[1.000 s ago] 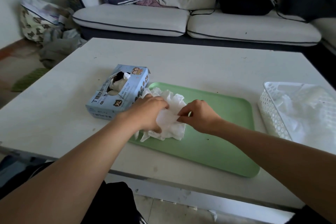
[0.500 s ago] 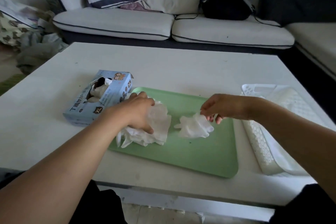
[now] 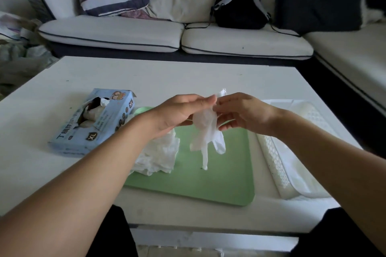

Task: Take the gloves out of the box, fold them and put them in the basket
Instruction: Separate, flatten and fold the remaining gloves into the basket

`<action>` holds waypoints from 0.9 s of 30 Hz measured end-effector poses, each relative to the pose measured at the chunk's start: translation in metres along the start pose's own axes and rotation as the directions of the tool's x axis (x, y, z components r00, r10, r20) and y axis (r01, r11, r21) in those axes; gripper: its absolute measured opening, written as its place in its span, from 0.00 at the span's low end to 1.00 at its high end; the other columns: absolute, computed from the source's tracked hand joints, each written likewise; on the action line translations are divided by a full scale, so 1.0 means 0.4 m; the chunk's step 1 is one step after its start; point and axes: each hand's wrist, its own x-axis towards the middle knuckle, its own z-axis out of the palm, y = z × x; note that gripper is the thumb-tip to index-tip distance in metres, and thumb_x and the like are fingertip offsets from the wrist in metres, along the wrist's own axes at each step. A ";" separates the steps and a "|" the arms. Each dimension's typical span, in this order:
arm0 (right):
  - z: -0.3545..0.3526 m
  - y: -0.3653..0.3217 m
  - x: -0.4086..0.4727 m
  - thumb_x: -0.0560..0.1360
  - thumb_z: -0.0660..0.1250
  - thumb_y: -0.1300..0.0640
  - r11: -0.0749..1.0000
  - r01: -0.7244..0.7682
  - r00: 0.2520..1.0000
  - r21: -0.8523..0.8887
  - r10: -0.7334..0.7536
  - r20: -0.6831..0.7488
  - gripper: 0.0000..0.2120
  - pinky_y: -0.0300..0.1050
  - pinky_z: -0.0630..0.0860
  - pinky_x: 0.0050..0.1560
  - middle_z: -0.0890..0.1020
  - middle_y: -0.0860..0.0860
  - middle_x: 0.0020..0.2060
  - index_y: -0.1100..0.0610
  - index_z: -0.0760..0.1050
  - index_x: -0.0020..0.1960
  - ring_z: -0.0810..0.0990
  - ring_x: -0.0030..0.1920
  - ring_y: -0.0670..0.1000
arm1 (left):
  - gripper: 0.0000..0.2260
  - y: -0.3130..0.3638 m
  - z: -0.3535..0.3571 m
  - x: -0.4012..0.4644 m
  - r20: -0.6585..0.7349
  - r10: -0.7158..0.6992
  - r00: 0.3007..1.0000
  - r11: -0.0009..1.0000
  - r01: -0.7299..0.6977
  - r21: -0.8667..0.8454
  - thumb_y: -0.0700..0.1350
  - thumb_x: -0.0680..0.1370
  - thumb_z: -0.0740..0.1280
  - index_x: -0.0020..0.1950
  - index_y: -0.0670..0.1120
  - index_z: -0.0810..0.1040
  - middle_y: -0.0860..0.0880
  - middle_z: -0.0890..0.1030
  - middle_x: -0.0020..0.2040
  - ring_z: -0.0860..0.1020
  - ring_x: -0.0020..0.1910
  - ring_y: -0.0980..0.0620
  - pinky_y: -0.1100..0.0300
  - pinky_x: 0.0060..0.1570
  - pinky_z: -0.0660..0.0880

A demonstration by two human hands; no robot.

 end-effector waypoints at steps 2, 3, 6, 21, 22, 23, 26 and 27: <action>0.005 -0.006 -0.013 0.77 0.65 0.63 0.997 0.033 0.998 -0.070 -0.029 0.052 0.10 0.53 0.76 0.55 0.82 0.62 0.49 0.64 0.79 0.57 0.80 0.48 0.56 | 0.19 -0.003 0.015 0.009 -0.064 0.038 0.997 0.997 -0.033 0.066 0.59 0.72 0.77 0.56 0.47 0.84 0.51 0.86 0.49 0.84 0.51 0.52 0.53 0.58 0.77; 0.003 -0.010 -0.023 0.77 0.66 0.65 0.992 0.045 0.996 -0.114 -0.035 0.086 0.10 0.51 0.77 0.54 0.82 0.59 0.48 0.60 0.79 0.57 0.80 0.48 0.54 | 0.12 -0.009 0.021 0.015 -0.103 0.060 0.993 0.994 -0.049 0.100 0.54 0.75 0.76 0.54 0.49 0.85 0.52 0.86 0.47 0.84 0.48 0.53 0.51 0.56 0.77; -0.008 -0.018 -0.040 0.73 0.70 0.67 0.963 0.077 0.992 -0.260 -0.048 0.116 0.18 0.44 0.79 0.48 0.80 0.55 0.46 0.56 0.79 0.61 0.80 0.43 0.51 | 0.02 -0.019 0.029 0.018 -0.168 0.109 0.980 0.991 -0.093 0.099 0.46 0.78 0.74 0.50 0.51 0.85 0.52 0.85 0.45 0.83 0.47 0.53 0.52 0.54 0.77; -0.050 -0.043 -0.050 0.76 0.70 0.60 0.957 0.089 0.996 0.276 -0.079 -0.049 0.20 0.54 0.74 0.64 0.80 0.58 0.56 0.66 0.75 0.65 0.78 0.57 0.58 | 0.22 0.003 0.013 -0.005 0.118 0.149 0.982 0.891 -0.081 -0.447 0.37 0.76 0.69 0.70 0.44 0.76 0.40 0.80 0.65 0.79 0.65 0.40 0.44 0.66 0.76; -0.047 -0.045 -0.052 0.75 0.71 0.62 0.963 0.088 0.996 0.256 -0.077 -0.052 0.20 0.56 0.74 0.64 0.80 0.59 0.55 0.67 0.75 0.64 0.79 0.57 0.59 | 0.20 0.006 0.012 -0.007 0.114 0.141 0.983 0.912 -0.084 -0.402 0.40 0.76 0.70 0.69 0.43 0.77 0.40 0.81 0.64 0.80 0.64 0.40 0.45 0.65 0.76; -0.042 -0.046 -0.055 0.74 0.72 0.64 0.971 0.079 0.997 0.224 -0.073 -0.037 0.20 0.57 0.75 0.64 0.81 0.59 0.55 0.68 0.75 0.64 0.80 0.56 0.59 | 0.19 0.009 0.015 -0.009 0.086 0.130 0.988 0.938 -0.095 -0.333 0.44 0.76 0.72 0.67 0.43 0.79 0.41 0.82 0.62 0.81 0.62 0.42 0.47 0.63 0.77; -0.019 -0.048 -0.068 0.73 0.73 0.66 0.992 0.031 0.997 0.126 -0.039 0.062 0.20 0.52 0.79 0.58 0.82 0.59 0.54 0.66 0.76 0.64 0.82 0.55 0.58 | 0.16 0.012 0.045 -0.007 -0.080 0.143 0.987 0.970 -0.155 -0.186 0.51 0.72 0.74 0.55 0.44 0.83 0.46 0.86 0.48 0.84 0.47 0.50 0.57 0.47 0.79; -0.015 -0.048 -0.073 0.73 0.73 0.66 0.993 0.019 0.996 0.119 -0.029 0.084 0.20 0.52 0.79 0.58 0.82 0.58 0.55 0.64 0.76 0.64 0.82 0.55 0.58 | 0.14 0.011 0.054 -0.005 -0.119 0.157 0.980 0.968 -0.177 -0.180 0.51 0.71 0.74 0.53 0.45 0.83 0.47 0.86 0.45 0.84 0.44 0.51 0.59 0.43 0.78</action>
